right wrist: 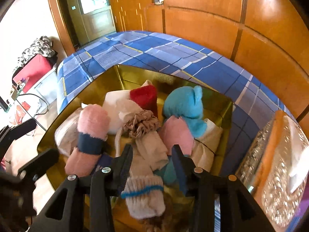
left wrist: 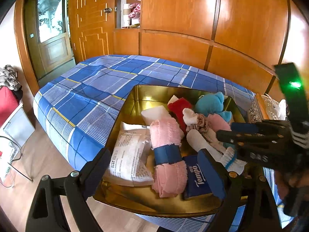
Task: Organize soft objects
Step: 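Lower the scrunchie and white sock into the gold tray and open the right tool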
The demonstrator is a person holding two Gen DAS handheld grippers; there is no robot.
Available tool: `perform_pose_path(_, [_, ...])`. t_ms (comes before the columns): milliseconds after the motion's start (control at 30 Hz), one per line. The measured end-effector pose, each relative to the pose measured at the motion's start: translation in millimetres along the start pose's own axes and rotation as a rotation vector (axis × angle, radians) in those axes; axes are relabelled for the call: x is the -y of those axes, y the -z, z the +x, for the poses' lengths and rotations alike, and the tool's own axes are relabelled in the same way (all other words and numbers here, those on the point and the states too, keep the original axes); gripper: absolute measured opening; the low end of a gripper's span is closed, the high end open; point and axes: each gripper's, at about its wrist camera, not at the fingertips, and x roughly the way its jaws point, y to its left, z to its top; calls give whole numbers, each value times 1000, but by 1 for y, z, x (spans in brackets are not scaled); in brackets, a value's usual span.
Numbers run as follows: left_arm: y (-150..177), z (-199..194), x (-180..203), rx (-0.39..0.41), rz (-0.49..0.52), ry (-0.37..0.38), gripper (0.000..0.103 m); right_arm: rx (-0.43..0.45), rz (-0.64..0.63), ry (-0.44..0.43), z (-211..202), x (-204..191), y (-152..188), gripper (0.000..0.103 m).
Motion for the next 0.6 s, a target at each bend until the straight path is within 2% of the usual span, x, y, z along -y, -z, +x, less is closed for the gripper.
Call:
perform_pose_path(133, [-1, -2, 0, 8, 0, -5, 94, 67, -31, -12, -18, -9, 15, 42])
perform_pose_path(233, [0, -5, 2, 14, 2, -2, 94, 52, -62, 18, -9, -15, 23, 41])
perform_pose_path(267, [0, -5, 3, 15, 7, -2, 94, 37, -70, 35, -2, -17, 25, 38])
perform_pose_path(400, [-1, -11, 9, 29, 16, 2, 95, 15, -54, 64, 17, -14, 25, 38])
perform_pose_path(600, [0, -17, 16, 46, 27, 3, 99, 62, -14, 36, -7, -12, 27, 40])
